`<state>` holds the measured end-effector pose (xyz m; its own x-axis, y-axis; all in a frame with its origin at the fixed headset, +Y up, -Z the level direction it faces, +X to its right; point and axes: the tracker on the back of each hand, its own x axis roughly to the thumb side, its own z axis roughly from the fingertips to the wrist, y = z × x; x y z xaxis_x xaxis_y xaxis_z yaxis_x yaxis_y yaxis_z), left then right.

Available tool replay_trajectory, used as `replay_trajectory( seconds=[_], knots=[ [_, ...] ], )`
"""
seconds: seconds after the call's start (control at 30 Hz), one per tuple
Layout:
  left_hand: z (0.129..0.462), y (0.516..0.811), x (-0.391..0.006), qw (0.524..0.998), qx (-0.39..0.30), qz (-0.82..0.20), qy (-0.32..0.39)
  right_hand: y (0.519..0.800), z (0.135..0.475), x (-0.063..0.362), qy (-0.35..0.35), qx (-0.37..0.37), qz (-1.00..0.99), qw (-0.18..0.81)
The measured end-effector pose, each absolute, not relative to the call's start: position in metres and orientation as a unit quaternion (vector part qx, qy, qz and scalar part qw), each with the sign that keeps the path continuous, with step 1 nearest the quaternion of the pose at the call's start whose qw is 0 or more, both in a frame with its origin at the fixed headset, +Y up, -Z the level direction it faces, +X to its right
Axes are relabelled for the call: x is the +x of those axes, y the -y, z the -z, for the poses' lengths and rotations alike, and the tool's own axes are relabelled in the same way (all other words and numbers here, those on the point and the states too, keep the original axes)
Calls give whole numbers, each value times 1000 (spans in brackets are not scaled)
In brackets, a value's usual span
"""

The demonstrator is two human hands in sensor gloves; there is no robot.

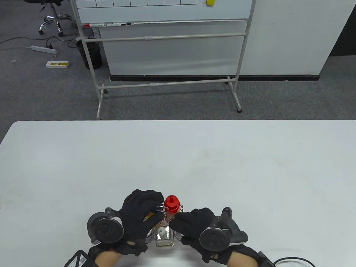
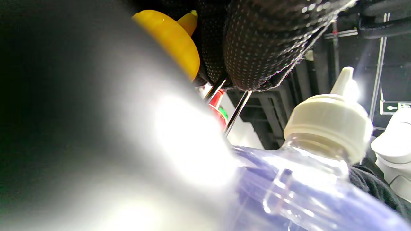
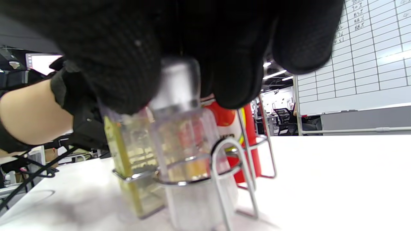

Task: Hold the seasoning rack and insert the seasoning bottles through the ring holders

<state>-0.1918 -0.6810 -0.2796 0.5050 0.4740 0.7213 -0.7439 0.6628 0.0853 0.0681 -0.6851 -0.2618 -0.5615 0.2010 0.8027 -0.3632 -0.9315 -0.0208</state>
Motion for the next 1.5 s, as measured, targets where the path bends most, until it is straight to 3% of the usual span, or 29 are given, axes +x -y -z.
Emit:
replay_trajectory(
  seconds=[0.33,0.57,0.73,0.9,1.03,1.2,1.33,1.5],
  knots=[
    [279,681,-192,846,197,-356,345,678,258,71,109,436,-879,157],
    [279,681,-192,845,196,-357,347,651,259,115,222,314,-894,230],
    [278,681,-191,846,195,-353,349,652,271,147,245,217,-920,215],
    [277,682,-190,848,197,-347,349,678,299,175,129,107,-966,199],
    [277,682,-189,850,198,-345,346,716,323,197,17,10,-984,179],
    [278,684,-188,852,197,-344,341,753,341,215,-70,-43,-983,164],
    [281,680,-189,860,196,-346,321,755,344,222,-88,-58,-977,186],
    [303,661,-186,873,189,-349,285,739,338,220,-65,-45,-969,236]
  ],
)
